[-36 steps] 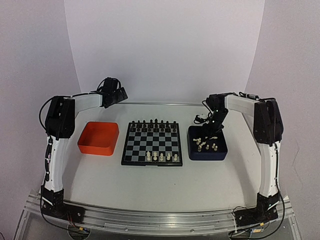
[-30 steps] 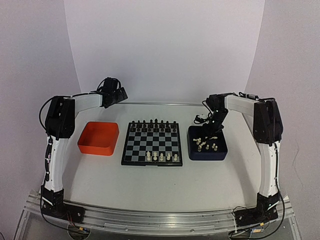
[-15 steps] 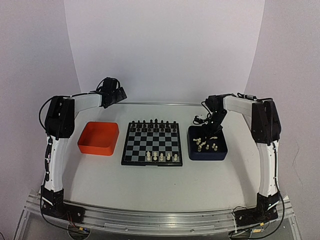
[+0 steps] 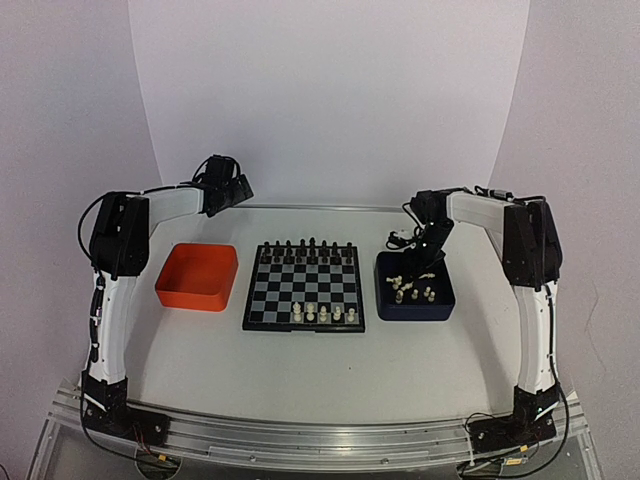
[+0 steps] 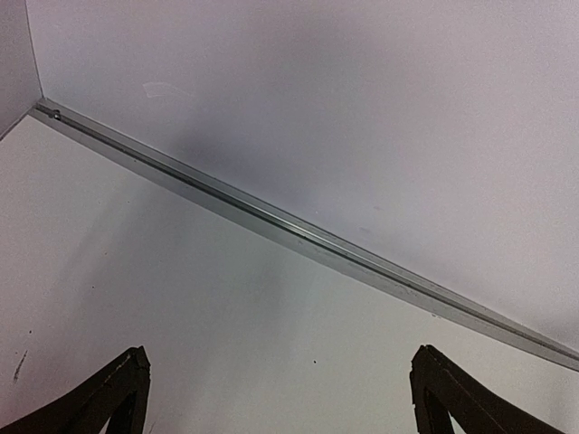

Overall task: Set up the chess pieces on the board
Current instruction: Adjust the chess piece in the storage box.

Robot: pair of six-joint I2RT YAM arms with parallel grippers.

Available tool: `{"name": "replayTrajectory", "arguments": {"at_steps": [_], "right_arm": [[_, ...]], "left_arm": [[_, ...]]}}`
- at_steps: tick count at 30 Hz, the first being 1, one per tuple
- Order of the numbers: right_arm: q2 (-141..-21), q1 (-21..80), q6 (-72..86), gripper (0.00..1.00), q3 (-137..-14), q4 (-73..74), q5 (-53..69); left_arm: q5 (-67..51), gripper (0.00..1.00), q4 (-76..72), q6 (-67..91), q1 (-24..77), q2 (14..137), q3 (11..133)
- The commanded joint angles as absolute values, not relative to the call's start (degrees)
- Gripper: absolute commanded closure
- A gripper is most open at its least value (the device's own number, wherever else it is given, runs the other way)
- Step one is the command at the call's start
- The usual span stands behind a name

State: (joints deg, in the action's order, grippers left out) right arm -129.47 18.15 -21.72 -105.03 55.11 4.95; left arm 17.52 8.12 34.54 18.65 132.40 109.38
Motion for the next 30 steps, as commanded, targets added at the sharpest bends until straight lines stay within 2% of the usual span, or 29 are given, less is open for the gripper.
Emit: {"name": "replayTrajectory", "arguments": {"at_steps": [1,2,4,30], "right_arm": [[-129.71,18.1,-21.7,0.88,-104.19,54.87,2.05],[-129.65,18.11,-21.42,0.94,-104.08,54.82,1.39],[-129.45,18.02,-21.15,1.0,-103.9,54.57,0.69],[-125.63,16.64,-11.9,1.0,-104.3,53.36,-2.18]], "left_arm": [[18.72,0.0,9.18,34.89,18.28,130.17,111.7],[18.68,0.0,9.15,34.96,18.3,130.17,111.71],[18.5,0.0,9.11,35.01,18.29,130.11,111.7],[15.33,0.0,7.98,35.86,18.36,129.25,111.45]]}}
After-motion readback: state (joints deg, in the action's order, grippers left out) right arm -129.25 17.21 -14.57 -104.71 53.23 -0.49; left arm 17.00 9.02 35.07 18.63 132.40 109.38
